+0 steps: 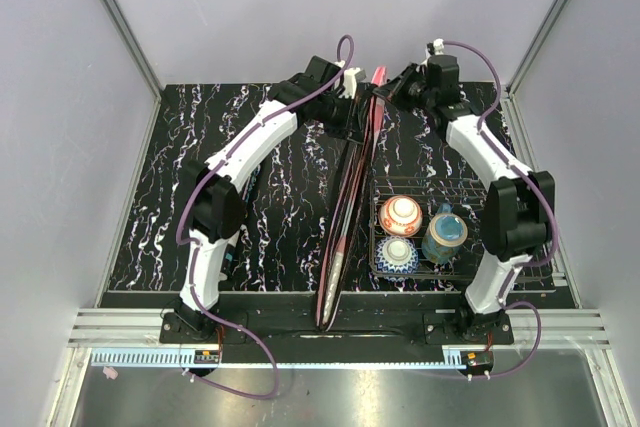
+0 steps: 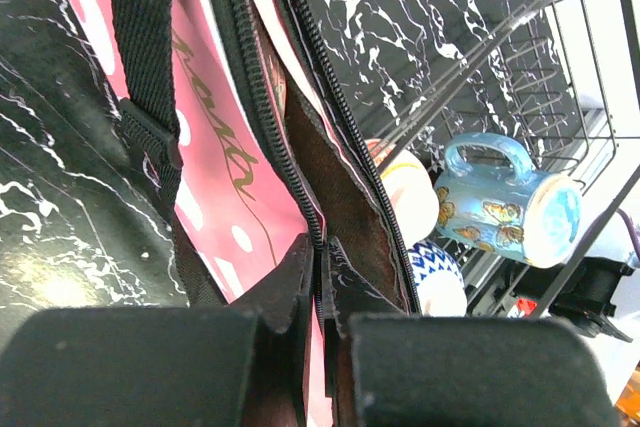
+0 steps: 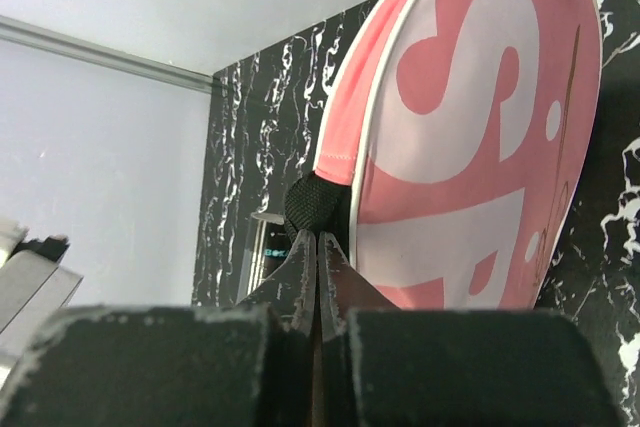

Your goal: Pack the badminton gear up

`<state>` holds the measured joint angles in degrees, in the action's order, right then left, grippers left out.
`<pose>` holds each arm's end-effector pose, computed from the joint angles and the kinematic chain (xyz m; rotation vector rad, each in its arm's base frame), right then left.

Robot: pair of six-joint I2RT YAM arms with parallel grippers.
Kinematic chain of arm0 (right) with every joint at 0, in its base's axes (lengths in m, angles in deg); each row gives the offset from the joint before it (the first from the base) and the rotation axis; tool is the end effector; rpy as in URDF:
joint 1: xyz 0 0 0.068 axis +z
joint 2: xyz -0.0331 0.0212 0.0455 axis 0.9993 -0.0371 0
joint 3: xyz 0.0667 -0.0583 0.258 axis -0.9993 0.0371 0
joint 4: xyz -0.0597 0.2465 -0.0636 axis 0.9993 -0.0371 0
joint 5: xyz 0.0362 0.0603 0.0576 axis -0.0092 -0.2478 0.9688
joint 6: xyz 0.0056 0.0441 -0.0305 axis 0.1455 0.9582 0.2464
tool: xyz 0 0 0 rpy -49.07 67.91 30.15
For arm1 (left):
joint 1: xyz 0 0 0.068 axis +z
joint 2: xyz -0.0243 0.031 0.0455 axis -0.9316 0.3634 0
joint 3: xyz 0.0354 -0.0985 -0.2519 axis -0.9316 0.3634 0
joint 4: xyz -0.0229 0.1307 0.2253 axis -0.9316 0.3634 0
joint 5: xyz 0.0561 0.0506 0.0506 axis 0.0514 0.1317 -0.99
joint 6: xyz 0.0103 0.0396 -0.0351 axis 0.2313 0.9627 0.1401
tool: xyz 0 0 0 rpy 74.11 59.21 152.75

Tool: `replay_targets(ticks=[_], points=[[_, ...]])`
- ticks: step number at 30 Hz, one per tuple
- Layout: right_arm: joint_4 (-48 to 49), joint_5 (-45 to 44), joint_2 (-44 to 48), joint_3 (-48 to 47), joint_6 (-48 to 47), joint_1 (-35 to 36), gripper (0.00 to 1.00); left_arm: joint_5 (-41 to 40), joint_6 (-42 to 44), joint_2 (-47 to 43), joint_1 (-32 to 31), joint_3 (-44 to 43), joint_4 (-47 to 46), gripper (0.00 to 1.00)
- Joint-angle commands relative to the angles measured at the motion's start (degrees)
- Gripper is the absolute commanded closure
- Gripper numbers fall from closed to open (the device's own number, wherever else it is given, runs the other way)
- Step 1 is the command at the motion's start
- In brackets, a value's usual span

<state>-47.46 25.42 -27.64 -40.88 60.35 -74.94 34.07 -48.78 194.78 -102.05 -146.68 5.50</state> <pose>0.4298 0.1105 0.3254 0.2682 1.9998 0.9452 0.3909 -0.2762 0.3275 0.5662 2.4099 -0.9562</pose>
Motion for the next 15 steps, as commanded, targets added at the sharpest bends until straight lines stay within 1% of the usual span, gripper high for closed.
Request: replay_targets(ticks=[1, 4, 6, 9, 12, 15], points=[[6.73, 3.65, 9.6, 8.73, 5.59, 1.65, 1.0, -0.51, -0.94, -2.02, -0.12, -1.3, -5.23, 1.0], [7.19, 2.07, 13.84, 12.95, 6.2, 2.71, 1.0, -0.33, -1.03, -1.85, -0.12, -1.39, -5.23, 1.0], [9.12, 2.33, 15.68, 16.45, 8.48, 3.5, 1.0, -0.33, -1.2, -1.85, -0.03, -1.21, -5.5, 1.0], [9.92, 0.67, 18.84, 19.97, 8.49, 5.0, 1.0, -0.16, -1.29, -1.76, -0.03, -1.21, -5.67, 1.0], [11.24, -0.3, 19.73, 22.27, 8.49, 5.35, 1.0, 0.46, -1.12, -1.93, -0.12, -0.78, -5.76, 1.0], [10.36, 0.31, 19.64, 22.01, 7.62, 5.44, 1.0, 0.72, -0.85, -2.2, -0.12, -0.25, -5.67, 1.0]])
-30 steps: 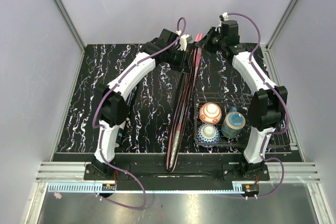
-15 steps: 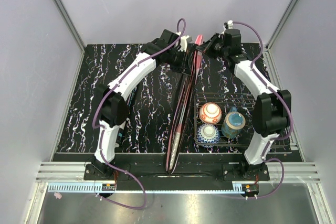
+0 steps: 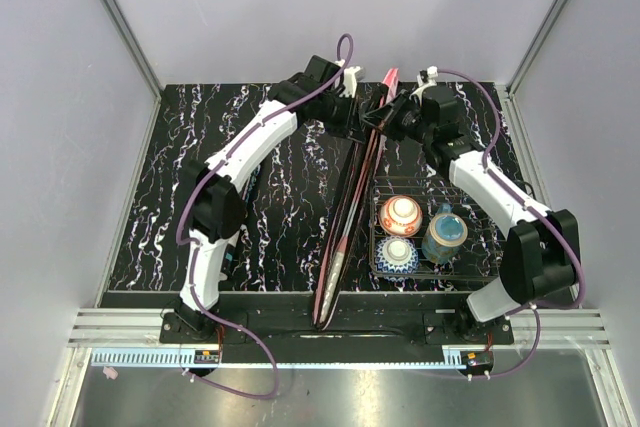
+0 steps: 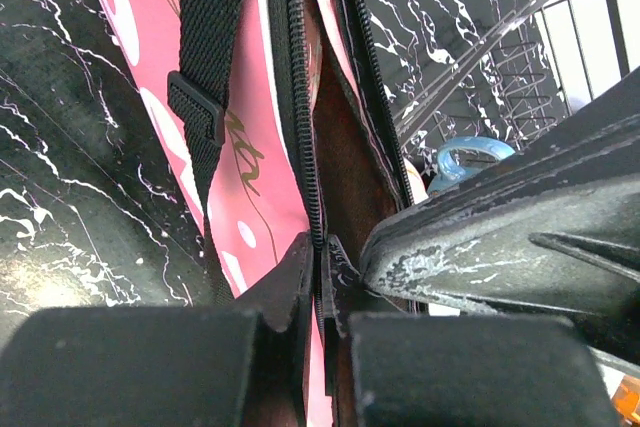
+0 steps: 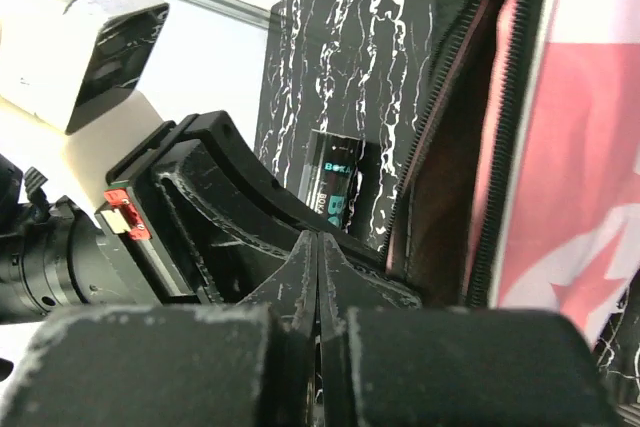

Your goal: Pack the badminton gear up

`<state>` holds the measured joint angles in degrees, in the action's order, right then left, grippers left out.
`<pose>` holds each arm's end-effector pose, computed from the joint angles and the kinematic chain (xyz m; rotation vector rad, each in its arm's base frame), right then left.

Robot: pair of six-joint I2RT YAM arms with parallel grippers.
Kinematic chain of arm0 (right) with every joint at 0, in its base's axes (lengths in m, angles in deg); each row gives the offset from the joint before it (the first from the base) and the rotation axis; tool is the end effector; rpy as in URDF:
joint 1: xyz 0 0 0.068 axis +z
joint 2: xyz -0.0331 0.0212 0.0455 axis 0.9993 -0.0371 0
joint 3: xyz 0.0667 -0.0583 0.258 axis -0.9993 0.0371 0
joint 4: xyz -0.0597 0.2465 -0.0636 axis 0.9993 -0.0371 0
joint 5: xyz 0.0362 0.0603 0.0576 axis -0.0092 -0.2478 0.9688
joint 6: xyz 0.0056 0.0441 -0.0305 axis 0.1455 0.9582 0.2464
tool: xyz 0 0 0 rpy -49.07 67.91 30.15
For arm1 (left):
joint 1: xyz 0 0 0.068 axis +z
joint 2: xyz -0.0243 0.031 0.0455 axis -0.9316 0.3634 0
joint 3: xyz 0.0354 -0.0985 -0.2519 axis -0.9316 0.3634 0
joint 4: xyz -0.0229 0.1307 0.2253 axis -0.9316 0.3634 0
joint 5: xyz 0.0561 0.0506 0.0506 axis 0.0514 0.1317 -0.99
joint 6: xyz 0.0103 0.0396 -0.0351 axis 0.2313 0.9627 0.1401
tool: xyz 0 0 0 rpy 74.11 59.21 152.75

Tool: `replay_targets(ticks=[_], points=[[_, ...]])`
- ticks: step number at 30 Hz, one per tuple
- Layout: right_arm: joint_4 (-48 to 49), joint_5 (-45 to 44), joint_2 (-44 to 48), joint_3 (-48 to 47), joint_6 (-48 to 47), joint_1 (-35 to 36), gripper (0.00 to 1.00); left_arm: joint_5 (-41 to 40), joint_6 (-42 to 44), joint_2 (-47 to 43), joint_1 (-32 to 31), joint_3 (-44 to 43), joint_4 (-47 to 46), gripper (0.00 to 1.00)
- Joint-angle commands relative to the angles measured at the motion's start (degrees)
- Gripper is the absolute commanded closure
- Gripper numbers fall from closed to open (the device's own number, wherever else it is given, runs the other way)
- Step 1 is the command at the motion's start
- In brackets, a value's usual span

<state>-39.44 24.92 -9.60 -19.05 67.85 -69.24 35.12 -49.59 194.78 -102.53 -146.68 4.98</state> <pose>0.3403 0.1266 0.3255 0.2826 1.9628 1.1005 0.3886 -0.2802 0.3284 0.5711 2.4057 -0.9890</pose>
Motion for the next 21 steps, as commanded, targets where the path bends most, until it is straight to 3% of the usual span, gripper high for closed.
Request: replay_targets(ticks=[1, 6, 9, 10, 12, 19, 21], points=[[1.64, -0.14, 1.87, 0.09, -0.49, -0.44, 1.0, -0.24, 0.04, -2.37, 0.36, -0.07, -5.15, 1.0], [-8.62, -2.45, -0.04, -8.39, -8.13, -3.51, 0.97, -0.07, 0.4, -3.52, 0.45, 1.68, -5.15, 1.0], [-11.46, 0.72, -1.11, -11.33, -8.67, -7.29, 0.82, 0.2, 0.48, -3.95, 0.45, 2.3, -5.15, 1.0], [-11.99, 0.72, -1.2, -11.86, -9.19, -7.56, 0.7, 0.2, 0.57, -4.04, 0.36, 2.39, -5.15, 1.0], [-13.22, 0.72, -2.33, -14.22, -10.86, -7.65, 0.64, 0.11, 0.75, -4.22, 0.36, 2.56, -5.15, 1.0], [-13.84, 5.12, -8.93, -19.42, -11.75, -7.73, 0.64, 0.73, 0.66, -4.04, 0.36, 2.21, -5.15, 1.0], [-13.66, 5.12, -10.33, -20.65, -11.49, -7.73, 0.7, 0.73, 0.66, -4.39, 0.45, 2.39, -5.15, 1.0]])
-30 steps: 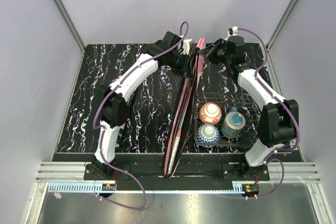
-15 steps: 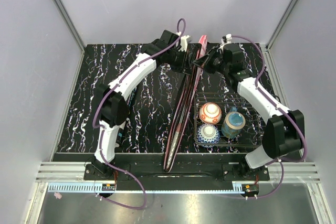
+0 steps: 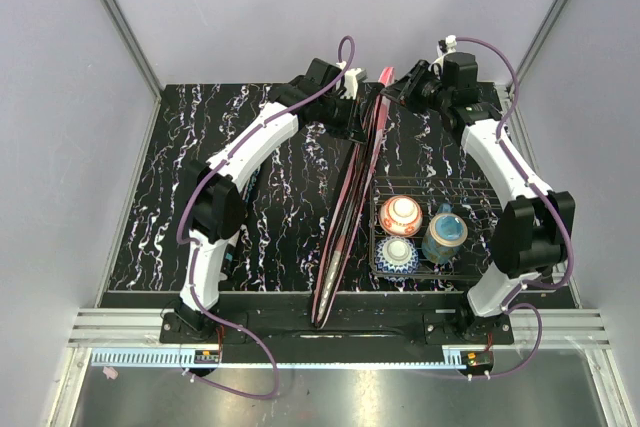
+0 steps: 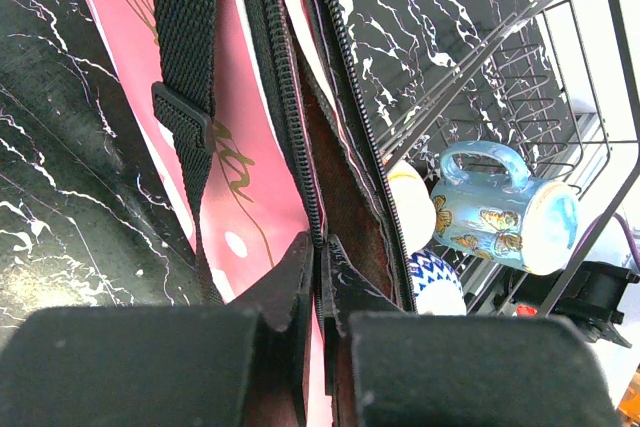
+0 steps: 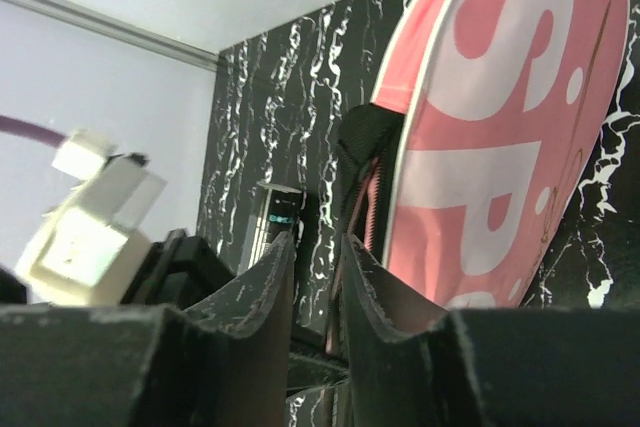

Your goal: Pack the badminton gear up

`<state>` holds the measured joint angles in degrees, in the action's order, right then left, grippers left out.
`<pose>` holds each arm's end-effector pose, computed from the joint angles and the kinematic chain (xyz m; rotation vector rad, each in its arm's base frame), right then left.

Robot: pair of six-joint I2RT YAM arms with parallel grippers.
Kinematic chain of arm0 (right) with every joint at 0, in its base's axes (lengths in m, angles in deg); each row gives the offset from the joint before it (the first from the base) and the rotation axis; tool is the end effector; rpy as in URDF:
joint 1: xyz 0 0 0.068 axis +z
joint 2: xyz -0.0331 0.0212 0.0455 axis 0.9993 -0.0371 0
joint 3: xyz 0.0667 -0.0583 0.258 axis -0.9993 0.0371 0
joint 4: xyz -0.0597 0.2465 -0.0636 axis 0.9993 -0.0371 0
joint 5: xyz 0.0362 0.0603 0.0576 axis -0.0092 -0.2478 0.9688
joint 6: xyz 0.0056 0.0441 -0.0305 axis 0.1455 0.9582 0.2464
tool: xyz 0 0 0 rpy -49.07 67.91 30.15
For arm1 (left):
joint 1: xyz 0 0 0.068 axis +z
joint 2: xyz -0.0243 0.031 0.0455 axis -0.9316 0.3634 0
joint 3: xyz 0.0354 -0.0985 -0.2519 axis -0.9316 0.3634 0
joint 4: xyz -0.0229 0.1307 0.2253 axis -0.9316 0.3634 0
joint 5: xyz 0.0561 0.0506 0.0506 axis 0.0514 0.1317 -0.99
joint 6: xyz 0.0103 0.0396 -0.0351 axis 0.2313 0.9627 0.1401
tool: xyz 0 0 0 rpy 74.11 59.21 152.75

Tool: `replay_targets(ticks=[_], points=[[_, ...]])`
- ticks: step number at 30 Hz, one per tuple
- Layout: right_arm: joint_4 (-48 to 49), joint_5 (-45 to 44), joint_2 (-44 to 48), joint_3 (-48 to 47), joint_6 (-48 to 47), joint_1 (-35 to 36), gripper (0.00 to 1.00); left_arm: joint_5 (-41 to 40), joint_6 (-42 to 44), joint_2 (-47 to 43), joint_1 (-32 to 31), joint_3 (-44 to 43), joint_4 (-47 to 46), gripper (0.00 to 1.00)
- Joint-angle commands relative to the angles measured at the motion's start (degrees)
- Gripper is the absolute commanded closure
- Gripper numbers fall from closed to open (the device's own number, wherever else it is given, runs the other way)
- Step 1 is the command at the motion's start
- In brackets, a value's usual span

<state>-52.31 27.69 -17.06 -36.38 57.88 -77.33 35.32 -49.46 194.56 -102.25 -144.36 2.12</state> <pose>0.3862 0.0849 0.3630 0.2288 1.9725 0.9316 0.3919 -0.2797 0.3210 0.5708 2.3903 -0.9929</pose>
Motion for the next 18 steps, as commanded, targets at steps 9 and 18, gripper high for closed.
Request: replay_targets(ticks=[9, 18], points=[[1.06, 2.69, -6.92, -5.87, -0.11, 0.27, 0.71, 0.62, 0.53, -4.09, 0.08, -0.1, -2.29, 1.0], [-5.61, -0.3, -6.32, -6.58, -5.03, 0.79, 0.53, 0.44, 0.18, -4.44, 0.08, -0.1, -2.29, 1.0]])
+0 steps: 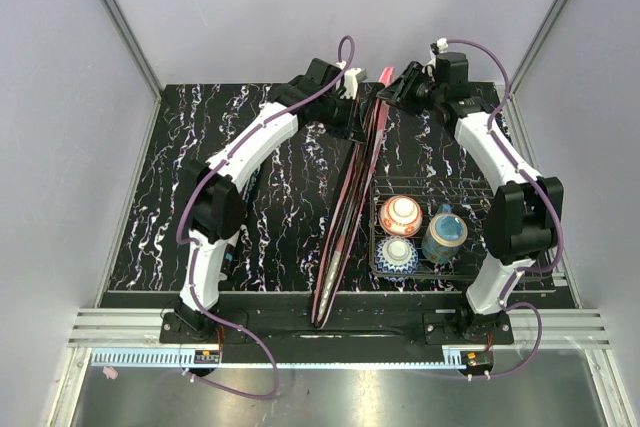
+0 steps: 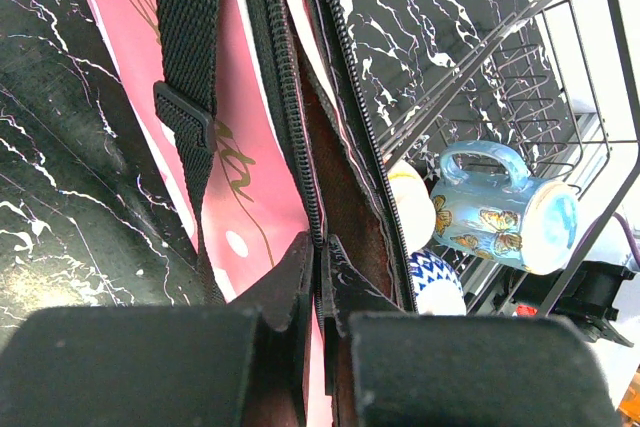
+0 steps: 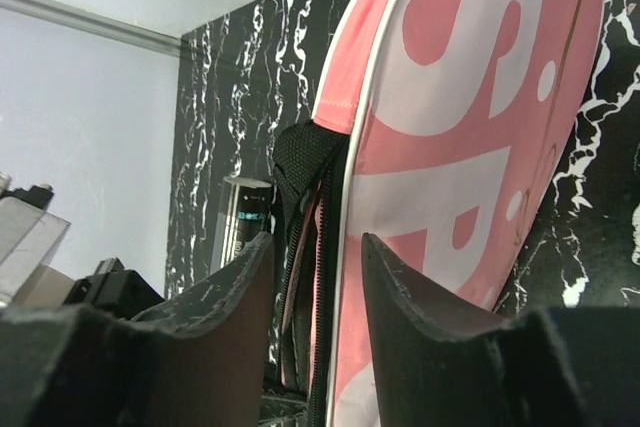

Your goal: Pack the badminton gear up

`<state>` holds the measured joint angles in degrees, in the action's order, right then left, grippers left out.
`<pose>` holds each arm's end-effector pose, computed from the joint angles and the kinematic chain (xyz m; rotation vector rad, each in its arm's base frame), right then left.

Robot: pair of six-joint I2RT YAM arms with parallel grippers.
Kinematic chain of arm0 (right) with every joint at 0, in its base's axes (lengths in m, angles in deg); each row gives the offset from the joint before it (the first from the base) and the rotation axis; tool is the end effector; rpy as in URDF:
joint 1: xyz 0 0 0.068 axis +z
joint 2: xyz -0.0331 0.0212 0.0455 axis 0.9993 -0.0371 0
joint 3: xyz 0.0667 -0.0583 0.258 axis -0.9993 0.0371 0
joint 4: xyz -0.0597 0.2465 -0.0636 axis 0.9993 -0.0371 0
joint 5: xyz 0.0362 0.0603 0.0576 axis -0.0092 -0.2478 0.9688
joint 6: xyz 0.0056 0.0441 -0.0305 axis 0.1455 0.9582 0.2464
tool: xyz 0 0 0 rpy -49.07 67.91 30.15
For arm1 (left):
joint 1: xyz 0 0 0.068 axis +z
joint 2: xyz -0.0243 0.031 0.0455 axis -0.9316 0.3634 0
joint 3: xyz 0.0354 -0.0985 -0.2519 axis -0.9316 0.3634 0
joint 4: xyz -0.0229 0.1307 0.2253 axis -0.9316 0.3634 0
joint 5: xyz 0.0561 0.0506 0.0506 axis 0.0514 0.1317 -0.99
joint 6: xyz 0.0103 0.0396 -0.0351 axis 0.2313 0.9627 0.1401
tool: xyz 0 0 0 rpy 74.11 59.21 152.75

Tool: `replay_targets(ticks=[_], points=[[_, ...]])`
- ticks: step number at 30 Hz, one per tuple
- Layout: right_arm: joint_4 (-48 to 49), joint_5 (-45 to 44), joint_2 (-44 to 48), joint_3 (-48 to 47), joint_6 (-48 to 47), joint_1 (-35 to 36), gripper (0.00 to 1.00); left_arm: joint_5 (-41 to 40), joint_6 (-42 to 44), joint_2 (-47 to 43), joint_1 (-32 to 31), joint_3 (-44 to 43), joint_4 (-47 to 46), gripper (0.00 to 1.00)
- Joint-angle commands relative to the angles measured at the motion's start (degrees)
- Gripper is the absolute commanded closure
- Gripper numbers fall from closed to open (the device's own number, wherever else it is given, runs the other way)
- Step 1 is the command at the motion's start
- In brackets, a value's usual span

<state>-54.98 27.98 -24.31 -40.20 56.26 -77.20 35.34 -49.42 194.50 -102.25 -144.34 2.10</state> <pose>0.4150 0.0914 0.3325 0.2357 2.0768 0.9057 0.3917 -0.2796 0.3214 0.5719 2.3888 -0.9932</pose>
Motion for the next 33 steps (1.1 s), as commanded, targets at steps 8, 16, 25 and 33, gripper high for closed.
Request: replay_targets(ticks=[8, 16, 25, 33], points=[[-6.29, -6.37, 4.11, 3.15, -6.84, 6.72, 0.29, 1.91, -2.41, -4.11, -0.45, -1.09, -3.58, 1.0], [-7.27, -10.07, 5.6, 5.15, -7.89, 7.69, 0.71, 3.06, -1.54, -7.52, -1.51, 2.58, -4.02, 0.63], [3.19, -0.76, 9.73, 13.06, -5.54, 4.97, 1.0, 5.07, -5.67, -18.98, 7.72, 23.61, -17.47, 0.09], [8.73, 1.44, 9.82, 13.25, -0.08, 4.62, 1.0, 11.49, -7.43, -11.24, 6.23, 27.12, -23.09, 0.09]])
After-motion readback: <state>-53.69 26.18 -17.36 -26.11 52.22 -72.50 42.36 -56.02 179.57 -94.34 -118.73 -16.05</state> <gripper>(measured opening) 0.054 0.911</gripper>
